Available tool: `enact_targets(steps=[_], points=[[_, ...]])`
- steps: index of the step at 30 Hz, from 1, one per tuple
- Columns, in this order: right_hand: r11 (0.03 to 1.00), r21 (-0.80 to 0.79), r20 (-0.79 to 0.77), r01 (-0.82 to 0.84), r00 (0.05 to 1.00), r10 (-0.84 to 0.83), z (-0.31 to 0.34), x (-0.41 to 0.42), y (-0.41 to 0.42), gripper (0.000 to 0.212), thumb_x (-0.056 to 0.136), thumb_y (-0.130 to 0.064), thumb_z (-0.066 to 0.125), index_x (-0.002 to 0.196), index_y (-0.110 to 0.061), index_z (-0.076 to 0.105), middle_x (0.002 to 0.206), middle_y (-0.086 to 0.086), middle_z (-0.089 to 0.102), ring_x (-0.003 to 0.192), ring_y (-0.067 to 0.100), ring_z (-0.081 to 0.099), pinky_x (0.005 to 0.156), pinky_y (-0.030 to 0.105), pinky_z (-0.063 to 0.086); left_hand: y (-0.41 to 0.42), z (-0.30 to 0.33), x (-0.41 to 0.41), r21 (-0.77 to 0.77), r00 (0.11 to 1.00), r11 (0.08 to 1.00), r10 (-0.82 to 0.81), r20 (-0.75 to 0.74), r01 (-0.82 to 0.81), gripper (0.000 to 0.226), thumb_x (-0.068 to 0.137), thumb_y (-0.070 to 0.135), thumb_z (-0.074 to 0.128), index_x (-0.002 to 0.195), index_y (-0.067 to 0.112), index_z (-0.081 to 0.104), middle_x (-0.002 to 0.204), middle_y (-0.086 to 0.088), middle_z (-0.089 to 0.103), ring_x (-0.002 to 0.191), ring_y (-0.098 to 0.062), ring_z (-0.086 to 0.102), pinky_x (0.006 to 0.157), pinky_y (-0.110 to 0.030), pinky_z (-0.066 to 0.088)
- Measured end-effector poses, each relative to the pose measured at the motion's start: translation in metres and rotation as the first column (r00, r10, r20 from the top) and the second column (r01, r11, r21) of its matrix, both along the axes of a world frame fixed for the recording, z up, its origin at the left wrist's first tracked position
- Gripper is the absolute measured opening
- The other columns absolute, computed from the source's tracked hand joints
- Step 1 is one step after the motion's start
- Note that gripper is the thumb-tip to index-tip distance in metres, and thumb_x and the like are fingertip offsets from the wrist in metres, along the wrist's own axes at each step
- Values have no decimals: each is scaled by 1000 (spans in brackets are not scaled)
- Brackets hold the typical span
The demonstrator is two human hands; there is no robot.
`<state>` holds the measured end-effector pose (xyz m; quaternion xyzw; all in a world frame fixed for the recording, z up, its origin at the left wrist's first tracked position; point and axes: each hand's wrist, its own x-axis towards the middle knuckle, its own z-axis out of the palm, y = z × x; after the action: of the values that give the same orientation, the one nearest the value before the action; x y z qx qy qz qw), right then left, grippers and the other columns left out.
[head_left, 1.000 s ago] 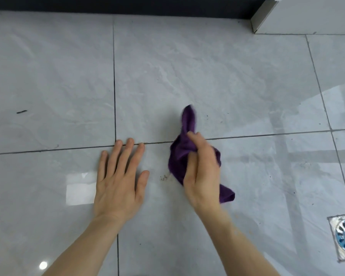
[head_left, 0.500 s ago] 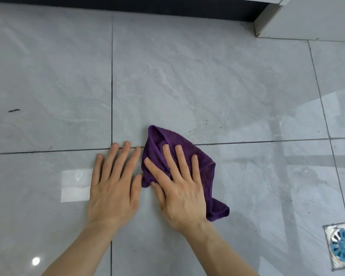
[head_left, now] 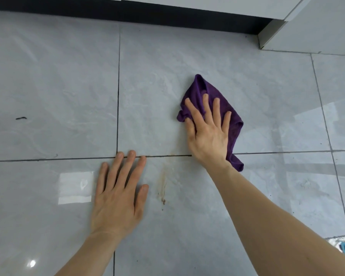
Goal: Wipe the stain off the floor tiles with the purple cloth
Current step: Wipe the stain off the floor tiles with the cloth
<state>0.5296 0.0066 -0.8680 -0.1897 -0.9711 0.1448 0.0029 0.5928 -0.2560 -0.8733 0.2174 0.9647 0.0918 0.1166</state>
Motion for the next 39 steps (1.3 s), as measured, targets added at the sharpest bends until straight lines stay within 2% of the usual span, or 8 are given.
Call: enact_targets(steps=[3,7,18,24,28,30,34,39], points=[[997,-19,-33,80,996,-81,-1,9,-1,49,110,-46,31,159,-45,29,175,-2,19,163,26,5,131,57,6,1,1,-1,-8,1000,1000,-8,-1,8,64,104,48,26,165,28,19,174,0,19,163,-22,9,130,-54,12],[997,-40,-79,70,994,-73,0,25,-6,50,109,-37,38,159,-36,36,173,3,25,163,27,12,131,52,12,2,4,-1,-22,1000,1000,-10,11,10,65,104,51,19,165,27,19,174,-1,20,163,-23,9,129,-55,13],[946,-79,-86,-314,948,308,-4,70,-64,47,108,-37,44,155,-37,43,172,-4,27,163,21,10,130,53,14,3,4,-2,-17,1000,1000,-2,1,2,66,104,50,19,164,24,25,174,0,22,163,-22,12,131,-53,11],[909,-91,-48,-408,913,405,0,124,-82,45,108,-41,41,154,-40,42,174,-6,20,163,21,5,130,54,10,10,11,-8,-3,1000,1000,-4,5,4,78,101,60,15,162,15,28,172,-2,25,162,-24,17,130,-54,14],[877,-86,-2,-472,881,474,5,151,-91,36,107,-41,44,142,-39,52,174,-7,19,163,21,6,130,54,9,1,14,-2,-20,1000,1000,-6,20,6,86,98,66,17,161,9,30,172,-3,25,161,-26,17,129,-55,16],[871,-90,-7,-483,875,484,4,158,-88,35,104,-40,50,138,-38,54,174,-8,21,163,21,8,129,56,13,-1,14,1,-8,1000,1000,-4,26,4,87,98,67,17,161,9,31,172,-3,25,161,-26,18,129,-56,16],[836,-59,-30,-545,838,544,2,179,-73,45,106,-42,46,152,-44,44,173,-8,25,162,21,15,128,55,20,2,14,2,-3,1000,1000,6,28,-6,83,98,67,19,163,16,26,173,0,23,161,-23,18,129,-55,17],[830,-64,-69,-555,832,551,-1,182,-62,43,107,-41,47,150,-43,48,167,-5,38,161,22,21,128,54,22,8,13,-5,3,1000,1000,-1,17,1,82,96,64,29,164,18,25,173,2,23,161,-22,18,129,-54,17]])
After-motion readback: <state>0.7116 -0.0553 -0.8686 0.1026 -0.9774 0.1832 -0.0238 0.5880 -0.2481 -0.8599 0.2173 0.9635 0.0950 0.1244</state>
